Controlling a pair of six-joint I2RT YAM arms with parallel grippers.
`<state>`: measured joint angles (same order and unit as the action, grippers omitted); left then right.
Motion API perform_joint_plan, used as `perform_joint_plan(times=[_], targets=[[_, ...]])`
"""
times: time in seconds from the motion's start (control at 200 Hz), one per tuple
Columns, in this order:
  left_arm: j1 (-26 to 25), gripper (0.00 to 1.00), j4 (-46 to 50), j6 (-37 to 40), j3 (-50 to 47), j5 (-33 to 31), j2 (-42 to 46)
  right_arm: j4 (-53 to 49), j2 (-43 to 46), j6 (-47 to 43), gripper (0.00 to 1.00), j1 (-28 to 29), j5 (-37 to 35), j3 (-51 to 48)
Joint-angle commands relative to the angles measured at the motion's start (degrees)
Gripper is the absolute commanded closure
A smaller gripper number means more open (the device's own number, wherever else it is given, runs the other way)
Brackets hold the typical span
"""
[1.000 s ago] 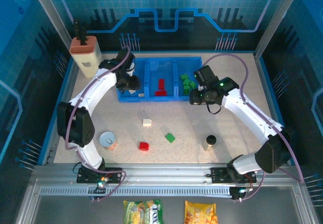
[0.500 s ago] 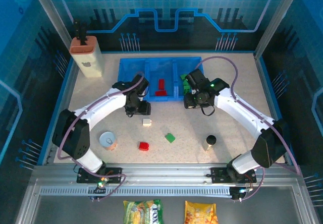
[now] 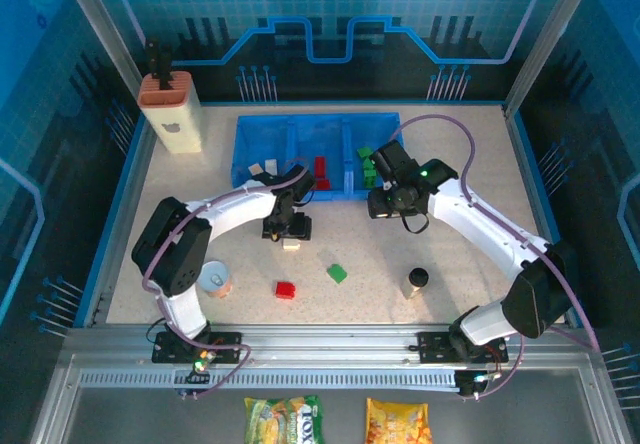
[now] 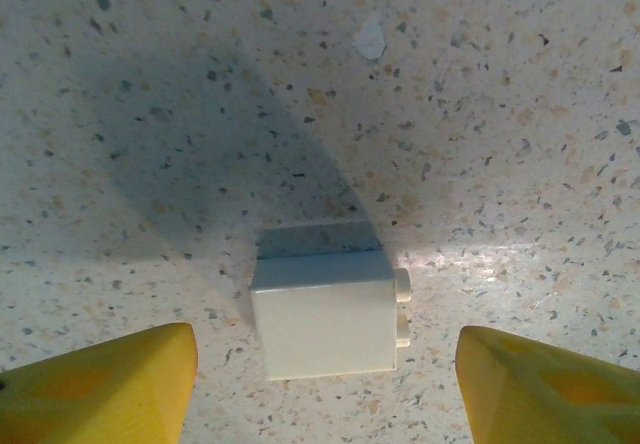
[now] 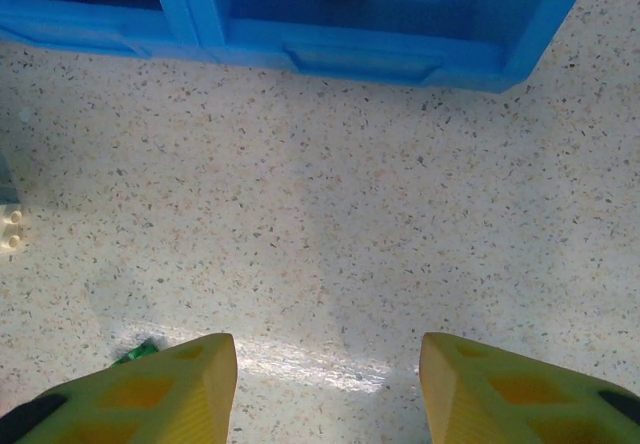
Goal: Sort the legos into containers by color
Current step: Pick up the lego from the center of the table.
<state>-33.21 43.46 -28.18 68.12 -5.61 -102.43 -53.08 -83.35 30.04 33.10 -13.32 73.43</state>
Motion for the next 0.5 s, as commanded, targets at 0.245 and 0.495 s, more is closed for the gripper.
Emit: perform_joint_plan(times=[0.245,0.495], targets=[[-1.3,0.39,-2.4,-3.1,-3.2,-1.0,-3.3,-0.6,1.0,0.5,0.47,0.1,-0.6,-0.3],[-1.4,0.53,-3.0,-2.9,-3.6,-1.3,-4.7,-0.7,1.0,0.5,0.47,0.1,-0.7,-0.5]])
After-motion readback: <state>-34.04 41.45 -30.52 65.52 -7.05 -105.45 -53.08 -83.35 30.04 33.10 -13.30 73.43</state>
